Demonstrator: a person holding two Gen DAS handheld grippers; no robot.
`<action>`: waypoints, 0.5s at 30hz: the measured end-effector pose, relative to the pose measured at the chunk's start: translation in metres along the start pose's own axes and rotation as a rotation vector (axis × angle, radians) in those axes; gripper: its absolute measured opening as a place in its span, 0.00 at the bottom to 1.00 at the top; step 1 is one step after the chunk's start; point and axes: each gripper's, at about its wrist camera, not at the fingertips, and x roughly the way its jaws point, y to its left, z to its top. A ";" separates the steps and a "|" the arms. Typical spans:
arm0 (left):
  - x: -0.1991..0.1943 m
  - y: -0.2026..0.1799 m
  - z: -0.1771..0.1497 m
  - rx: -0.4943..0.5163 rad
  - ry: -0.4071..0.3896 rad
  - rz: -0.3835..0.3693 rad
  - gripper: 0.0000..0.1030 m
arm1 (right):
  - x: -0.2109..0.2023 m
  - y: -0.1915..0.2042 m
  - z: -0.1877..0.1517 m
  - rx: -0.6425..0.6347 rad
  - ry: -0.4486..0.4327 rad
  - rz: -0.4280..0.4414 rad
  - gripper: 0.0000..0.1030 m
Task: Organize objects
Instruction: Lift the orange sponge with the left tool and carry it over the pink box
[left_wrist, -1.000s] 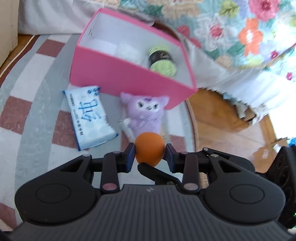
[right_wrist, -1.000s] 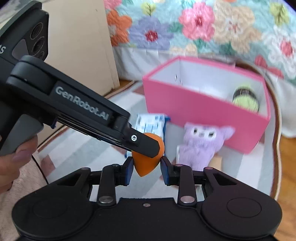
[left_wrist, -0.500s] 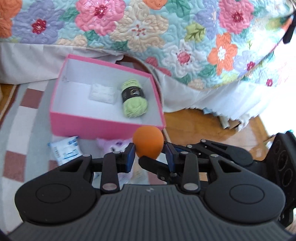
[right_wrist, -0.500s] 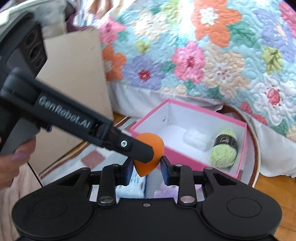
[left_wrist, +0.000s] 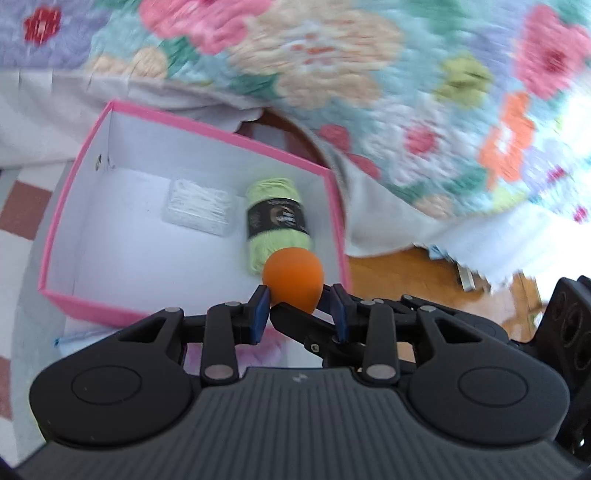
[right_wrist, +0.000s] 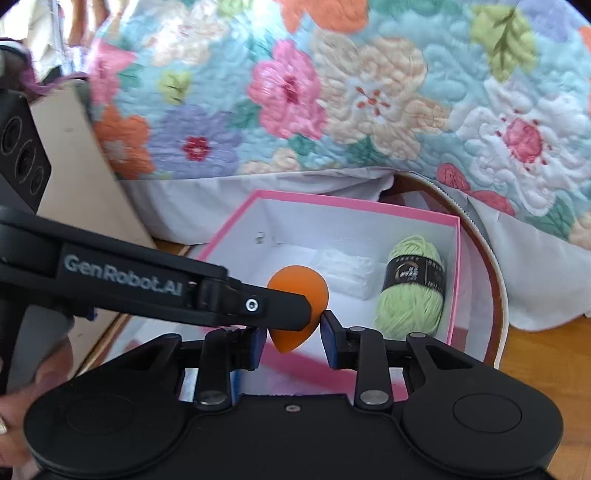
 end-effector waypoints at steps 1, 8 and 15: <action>0.010 0.005 0.005 -0.008 0.004 0.002 0.33 | 0.012 -0.008 0.003 0.020 0.015 0.006 0.35; 0.084 0.045 0.036 -0.122 0.122 0.038 0.32 | 0.086 -0.036 0.014 0.085 0.146 -0.043 0.35; 0.117 0.059 0.041 -0.149 0.161 0.082 0.32 | 0.118 -0.032 0.013 0.010 0.182 -0.123 0.33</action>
